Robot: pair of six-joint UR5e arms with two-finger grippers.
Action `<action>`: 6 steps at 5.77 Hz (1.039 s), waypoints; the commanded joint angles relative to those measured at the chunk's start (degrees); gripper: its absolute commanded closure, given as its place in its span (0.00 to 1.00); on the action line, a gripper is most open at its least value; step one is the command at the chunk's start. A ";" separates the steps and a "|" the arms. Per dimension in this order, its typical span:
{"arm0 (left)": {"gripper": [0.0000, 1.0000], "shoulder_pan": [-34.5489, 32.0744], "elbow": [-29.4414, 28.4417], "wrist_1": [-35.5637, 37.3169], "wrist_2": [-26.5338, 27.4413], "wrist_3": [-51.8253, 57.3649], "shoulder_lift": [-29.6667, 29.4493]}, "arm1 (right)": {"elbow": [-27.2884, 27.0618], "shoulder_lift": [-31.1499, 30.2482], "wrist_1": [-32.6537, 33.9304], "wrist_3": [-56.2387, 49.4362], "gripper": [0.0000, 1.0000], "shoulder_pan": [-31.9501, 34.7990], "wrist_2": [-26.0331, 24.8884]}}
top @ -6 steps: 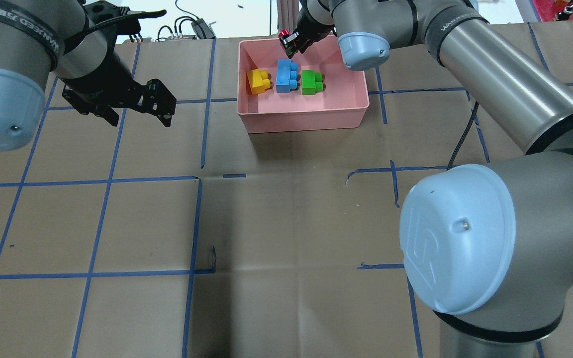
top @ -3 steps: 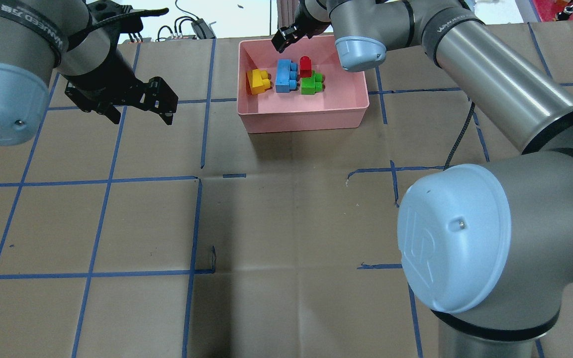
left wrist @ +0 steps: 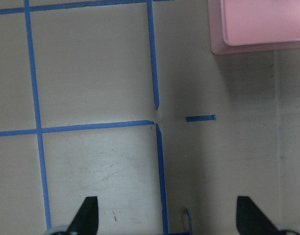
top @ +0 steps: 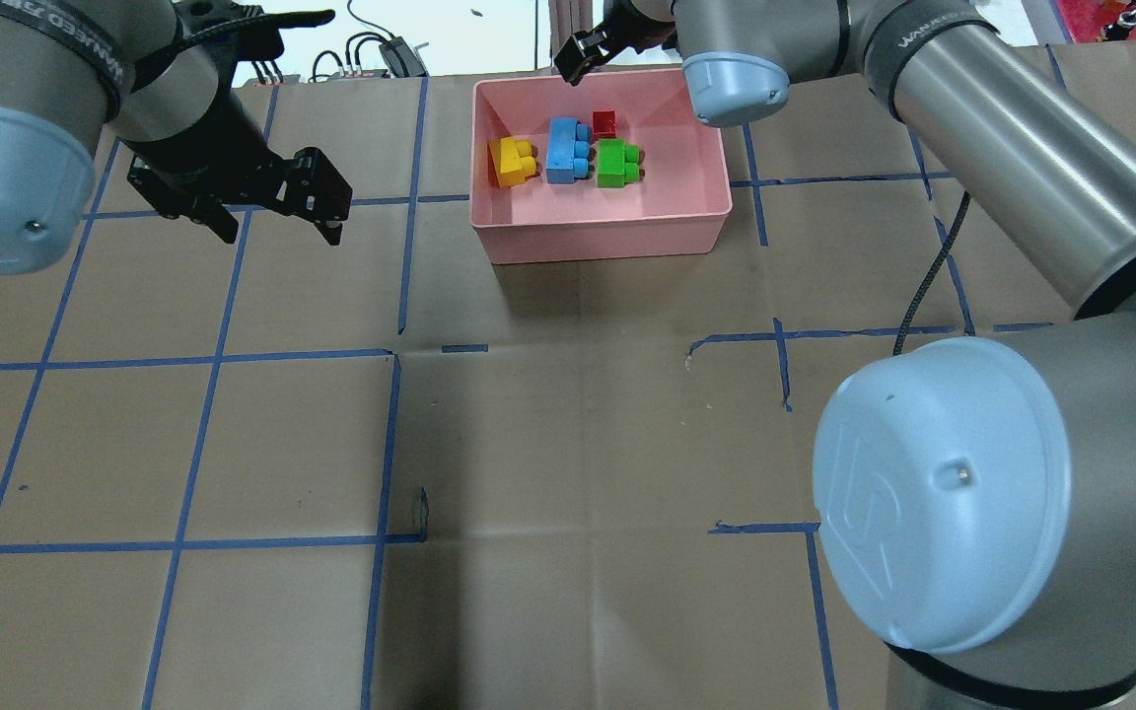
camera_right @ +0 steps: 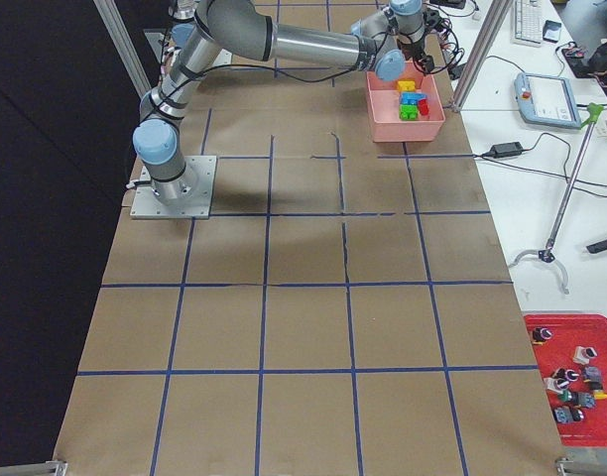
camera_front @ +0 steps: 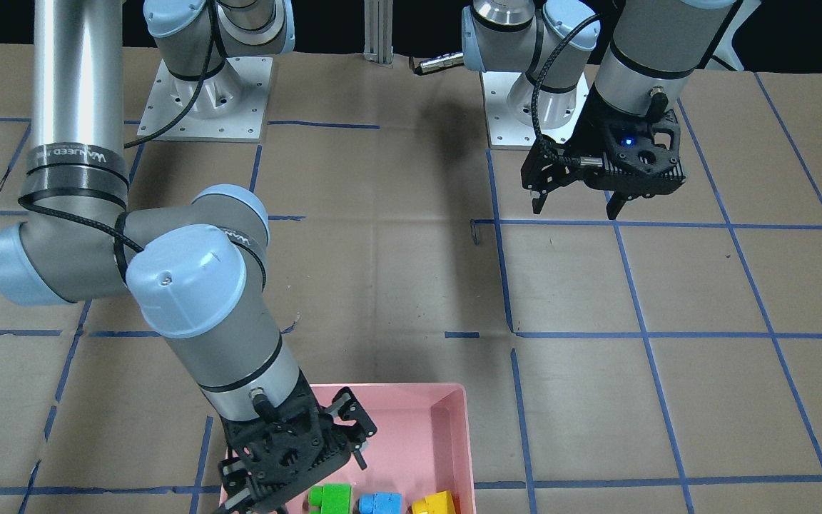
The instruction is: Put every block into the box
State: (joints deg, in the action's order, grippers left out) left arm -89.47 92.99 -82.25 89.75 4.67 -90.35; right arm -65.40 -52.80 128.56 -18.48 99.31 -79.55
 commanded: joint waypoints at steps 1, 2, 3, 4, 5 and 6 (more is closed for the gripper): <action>0.00 0.00 -0.79 -2.29 -0.01 -0.01 -0.44 | -0.17 -7.10 -19.89 0.19 0.00 -1.92 -5.77; 0.00 0.00 -0.70 -3.00 -0.01 0.07 -0.44 | -0.35 -12.10 -32.19 2.63 0.00 -2.45 -5.79; 0.00 0.00 -0.70 -3.00 -0.01 0.07 -0.35 | -2.35 -17.63 -40.41 10.05 0.00 -2.72 -6.49; 0.00 0.00 -0.61 -3.00 0.08 0.07 -0.35 | -9.07 -25.17 -40.66 13.17 0.00 -2.89 -9.19; 0.00 0.00 -0.61 -3.00 0.08 0.07 -0.35 | -16.88 -32.21 -38.67 13.20 0.00 -4.29 -10.53; 0.00 0.00 -0.53 -3.00 0.08 0.07 -0.35 | -23.40 -35.93 -34.56 13.46 0.00 -4.74 -10.63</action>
State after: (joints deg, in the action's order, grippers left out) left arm -89.47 92.40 -85.26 89.82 4.75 -90.71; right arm -82.05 -84.00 90.86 -5.48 95.22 -89.64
